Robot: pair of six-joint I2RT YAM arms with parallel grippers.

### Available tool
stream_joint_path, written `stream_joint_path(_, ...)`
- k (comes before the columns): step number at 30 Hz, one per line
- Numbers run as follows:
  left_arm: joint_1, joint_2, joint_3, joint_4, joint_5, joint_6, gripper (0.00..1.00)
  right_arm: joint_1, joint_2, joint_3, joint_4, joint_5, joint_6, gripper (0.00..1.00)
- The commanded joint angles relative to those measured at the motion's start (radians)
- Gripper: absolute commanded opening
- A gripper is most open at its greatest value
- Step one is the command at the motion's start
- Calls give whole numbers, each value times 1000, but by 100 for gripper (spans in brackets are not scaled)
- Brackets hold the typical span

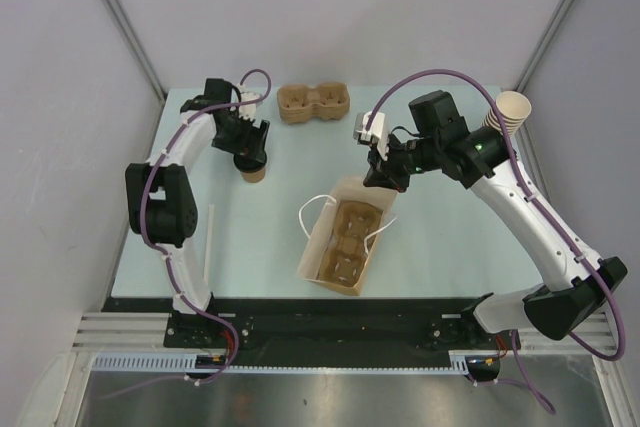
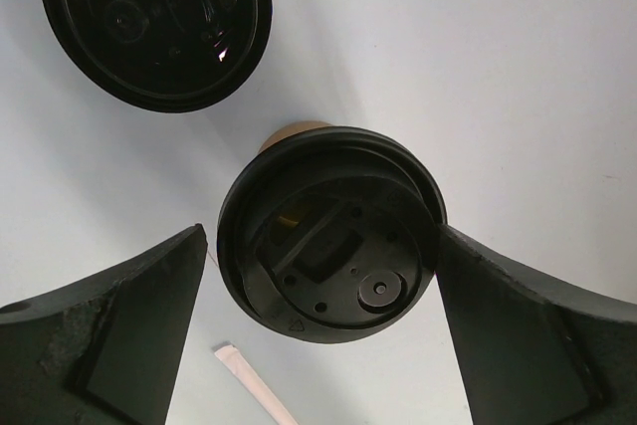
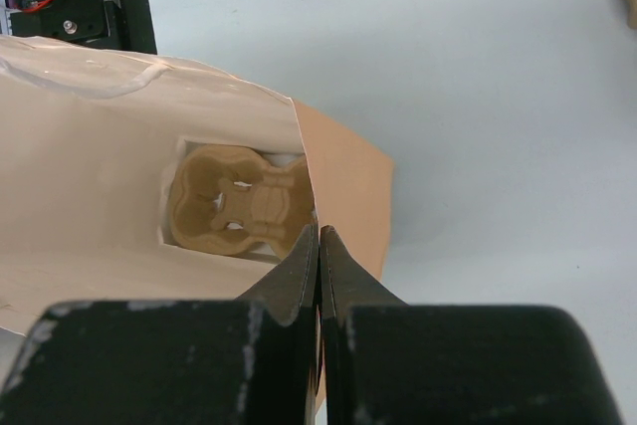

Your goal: Pack the takeout coffee

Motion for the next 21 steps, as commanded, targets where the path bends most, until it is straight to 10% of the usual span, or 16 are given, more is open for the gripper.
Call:
stream_joint_path(1,7,-14,-10,-16,-25,-6,100,-3,-2,20,1,-26,11,0)
stream_joint_path(21,15,-107,-2,-64,67,41,46,-34,-13,5,30,-28,83,0)
